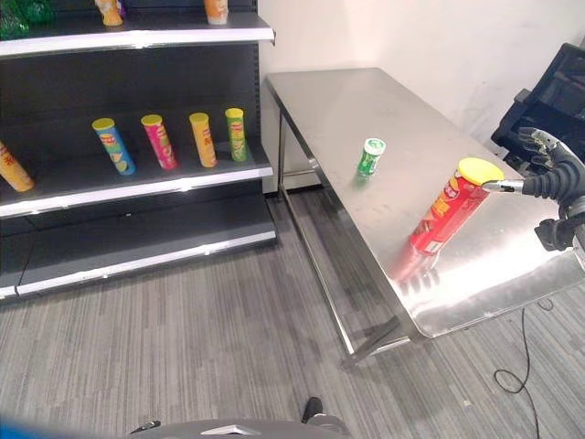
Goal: Put the goods on the table back onto the shelves and tidy them up.
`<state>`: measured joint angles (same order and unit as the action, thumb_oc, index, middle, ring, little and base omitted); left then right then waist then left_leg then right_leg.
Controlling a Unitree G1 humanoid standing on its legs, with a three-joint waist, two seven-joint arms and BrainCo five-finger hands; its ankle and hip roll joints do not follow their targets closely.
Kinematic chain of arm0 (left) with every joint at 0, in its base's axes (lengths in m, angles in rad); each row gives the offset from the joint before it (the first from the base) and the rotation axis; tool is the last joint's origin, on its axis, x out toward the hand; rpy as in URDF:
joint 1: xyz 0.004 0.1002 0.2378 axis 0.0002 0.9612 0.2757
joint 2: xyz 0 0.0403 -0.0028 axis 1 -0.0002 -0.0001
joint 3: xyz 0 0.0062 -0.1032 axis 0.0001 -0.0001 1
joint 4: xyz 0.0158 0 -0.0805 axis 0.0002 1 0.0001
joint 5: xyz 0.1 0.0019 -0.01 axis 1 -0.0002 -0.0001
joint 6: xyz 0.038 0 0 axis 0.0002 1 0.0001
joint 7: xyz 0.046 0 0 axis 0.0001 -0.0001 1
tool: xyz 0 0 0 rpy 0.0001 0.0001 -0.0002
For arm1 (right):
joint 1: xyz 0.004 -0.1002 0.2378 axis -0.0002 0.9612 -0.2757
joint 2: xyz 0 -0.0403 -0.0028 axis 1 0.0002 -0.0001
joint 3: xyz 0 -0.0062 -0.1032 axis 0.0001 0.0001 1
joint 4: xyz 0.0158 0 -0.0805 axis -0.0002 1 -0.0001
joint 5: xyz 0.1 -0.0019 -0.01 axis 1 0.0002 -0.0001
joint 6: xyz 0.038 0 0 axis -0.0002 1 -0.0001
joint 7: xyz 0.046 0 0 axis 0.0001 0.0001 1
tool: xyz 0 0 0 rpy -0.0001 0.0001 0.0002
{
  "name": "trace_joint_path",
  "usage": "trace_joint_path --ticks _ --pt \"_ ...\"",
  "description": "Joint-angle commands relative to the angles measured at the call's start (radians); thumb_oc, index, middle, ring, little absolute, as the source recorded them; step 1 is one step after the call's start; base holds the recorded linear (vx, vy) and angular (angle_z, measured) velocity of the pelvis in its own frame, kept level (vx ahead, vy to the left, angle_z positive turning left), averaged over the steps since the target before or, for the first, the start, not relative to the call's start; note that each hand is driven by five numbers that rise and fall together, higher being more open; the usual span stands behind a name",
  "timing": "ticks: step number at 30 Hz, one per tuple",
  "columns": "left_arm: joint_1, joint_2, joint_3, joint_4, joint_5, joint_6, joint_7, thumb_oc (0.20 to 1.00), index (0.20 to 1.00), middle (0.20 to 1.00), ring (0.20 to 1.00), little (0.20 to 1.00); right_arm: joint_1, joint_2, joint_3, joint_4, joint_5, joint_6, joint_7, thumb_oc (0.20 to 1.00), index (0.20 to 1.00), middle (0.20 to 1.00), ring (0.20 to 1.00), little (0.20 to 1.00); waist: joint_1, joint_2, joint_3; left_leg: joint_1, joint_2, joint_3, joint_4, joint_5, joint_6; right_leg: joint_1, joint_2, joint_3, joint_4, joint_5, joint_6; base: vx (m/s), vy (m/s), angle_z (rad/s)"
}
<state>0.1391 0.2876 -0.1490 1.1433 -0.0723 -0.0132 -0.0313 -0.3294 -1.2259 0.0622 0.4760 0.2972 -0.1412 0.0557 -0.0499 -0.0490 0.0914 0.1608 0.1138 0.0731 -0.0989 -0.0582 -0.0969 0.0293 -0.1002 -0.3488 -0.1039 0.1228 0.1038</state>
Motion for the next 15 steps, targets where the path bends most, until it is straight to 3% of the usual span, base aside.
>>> trace_joint_path --ticks 1,15 --pt "-0.048 0.053 -0.021 -0.012 -0.018 -0.026 0.007 1.000 1.000 1.000 1.000 1.000 -0.085 -0.047 0.051 0.003 -0.066 -0.013 -0.021 1.000 1.000 1.000 1.000 1.000 0.034 -0.024 0.003 -0.011 0.057 0.107 0.012 0.035 -0.074 0.047 0.003 0.025 0.017 -0.135 0.040 0.00 -0.049 0.02" --pt "-0.045 0.059 -0.024 -0.016 -0.039 -0.030 0.006 1.000 1.000 1.000 1.000 1.000 -0.179 -0.048 0.196 0.061 -0.067 0.004 0.019 1.000 1.000 1.000 1.000 1.000 0.049 -0.028 0.012 -0.024 0.077 0.098 0.012 0.055 -0.087 0.046 0.016 0.004 0.017 -0.148 0.030 0.01 -0.034 0.02"
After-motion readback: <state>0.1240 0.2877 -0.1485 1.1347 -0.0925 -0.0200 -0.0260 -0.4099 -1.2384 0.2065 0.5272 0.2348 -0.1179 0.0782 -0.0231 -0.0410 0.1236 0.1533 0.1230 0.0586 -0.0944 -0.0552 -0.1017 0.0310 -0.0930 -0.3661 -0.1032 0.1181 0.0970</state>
